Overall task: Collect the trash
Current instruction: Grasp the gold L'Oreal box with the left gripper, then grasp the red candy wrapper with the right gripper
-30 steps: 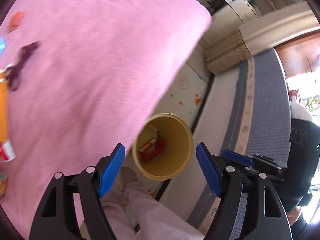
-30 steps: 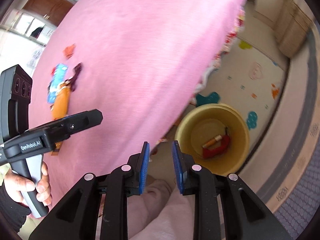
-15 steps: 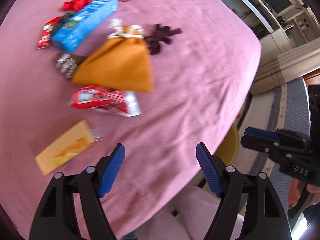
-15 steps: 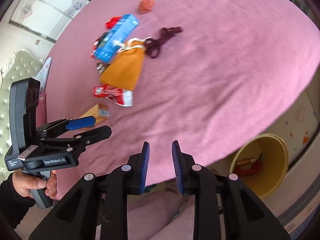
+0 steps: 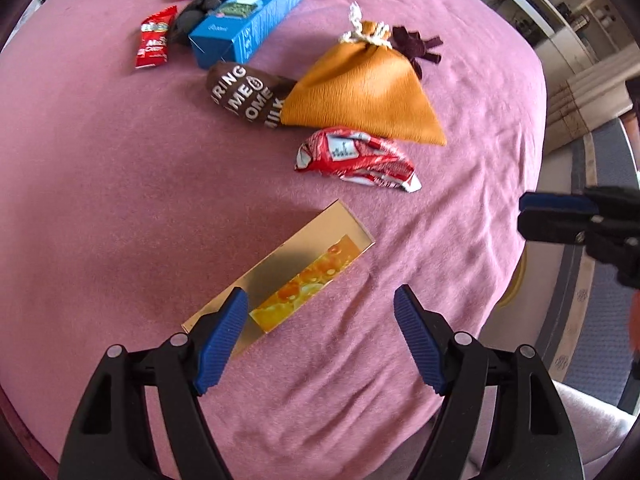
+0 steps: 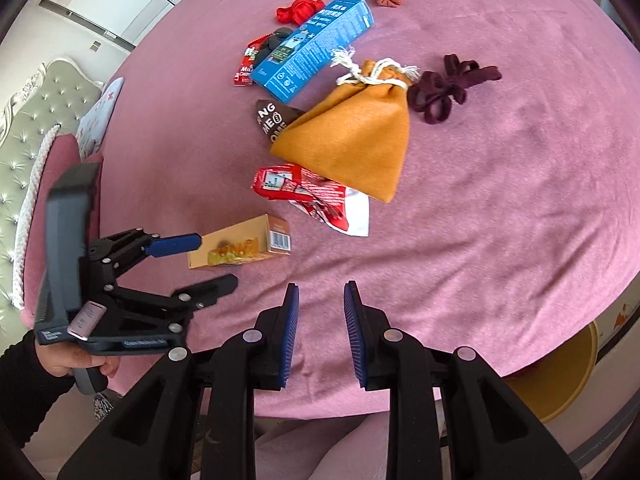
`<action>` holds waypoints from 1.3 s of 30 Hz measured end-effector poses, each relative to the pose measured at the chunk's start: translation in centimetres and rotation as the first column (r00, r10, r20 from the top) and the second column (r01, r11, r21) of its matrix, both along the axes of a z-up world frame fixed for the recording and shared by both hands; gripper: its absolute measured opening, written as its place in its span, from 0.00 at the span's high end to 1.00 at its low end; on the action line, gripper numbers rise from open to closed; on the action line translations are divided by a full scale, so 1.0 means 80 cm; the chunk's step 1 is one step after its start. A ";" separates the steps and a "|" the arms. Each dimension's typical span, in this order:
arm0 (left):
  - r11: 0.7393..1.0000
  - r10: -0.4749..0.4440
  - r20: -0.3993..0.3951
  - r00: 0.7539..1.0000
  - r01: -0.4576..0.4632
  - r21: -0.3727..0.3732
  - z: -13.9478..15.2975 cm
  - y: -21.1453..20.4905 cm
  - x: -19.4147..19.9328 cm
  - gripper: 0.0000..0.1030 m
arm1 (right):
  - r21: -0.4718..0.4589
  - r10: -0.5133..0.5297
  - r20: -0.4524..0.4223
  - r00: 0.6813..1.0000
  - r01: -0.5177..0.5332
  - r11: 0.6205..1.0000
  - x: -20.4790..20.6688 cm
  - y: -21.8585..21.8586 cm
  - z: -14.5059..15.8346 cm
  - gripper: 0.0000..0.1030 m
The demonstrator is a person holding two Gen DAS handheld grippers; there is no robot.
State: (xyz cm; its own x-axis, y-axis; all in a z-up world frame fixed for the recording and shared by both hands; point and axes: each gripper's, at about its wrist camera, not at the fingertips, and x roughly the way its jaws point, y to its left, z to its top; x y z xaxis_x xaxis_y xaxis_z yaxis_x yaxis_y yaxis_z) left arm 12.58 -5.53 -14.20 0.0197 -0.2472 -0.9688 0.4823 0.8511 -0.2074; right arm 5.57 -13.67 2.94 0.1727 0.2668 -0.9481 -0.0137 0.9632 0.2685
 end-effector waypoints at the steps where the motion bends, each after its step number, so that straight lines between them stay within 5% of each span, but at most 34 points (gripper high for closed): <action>1: 1.000 -0.021 -0.005 1.000 0.021 0.003 -0.006 0.000 0.002 0.27 | -0.001 0.004 -0.001 1.000 -0.004 1.000 0.002 0.002 -0.001 0.77; 10: 0.997 -0.078 0.030 0.997 0.077 0.027 -0.028 -0.002 0.035 0.24 | -0.014 0.055 -0.034 0.998 -0.056 0.998 0.021 0.025 -0.022 0.77; 17: 0.998 -0.048 -0.001 0.999 0.048 0.042 -0.055 0.006 0.056 0.40 | -0.009 0.088 -0.045 0.995 -0.088 0.996 0.042 0.036 -0.034 0.77; 21: 0.999 -0.018 0.013 1.000 0.018 0.050 -0.062 0.009 0.062 0.57 | -0.003 0.098 -0.045 0.994 -0.099 0.995 0.052 0.038 -0.037 0.77; 29: 0.987 0.152 -0.020 0.988 -0.152 -0.057 -0.045 0.054 0.071 0.62 | -0.008 0.138 -0.033 0.990 -0.139 0.990 0.075 0.058 -0.040 0.77; 39: 0.897 0.378 -0.119 0.918 -0.395 -0.200 -0.029 0.106 0.070 0.62 | -0.137 0.262 -0.019 0.965 -0.262 0.955 0.115 0.100 -0.062 0.64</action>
State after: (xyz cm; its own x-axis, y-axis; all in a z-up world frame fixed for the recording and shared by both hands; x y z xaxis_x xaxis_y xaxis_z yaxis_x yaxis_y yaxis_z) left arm 18.20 2.96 -16.55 0.0856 -0.4376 -0.8951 0.1003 0.8976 -0.4292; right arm 14.81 -5.64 -2.00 0.1135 0.1699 -0.9789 -0.2703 0.9534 0.1342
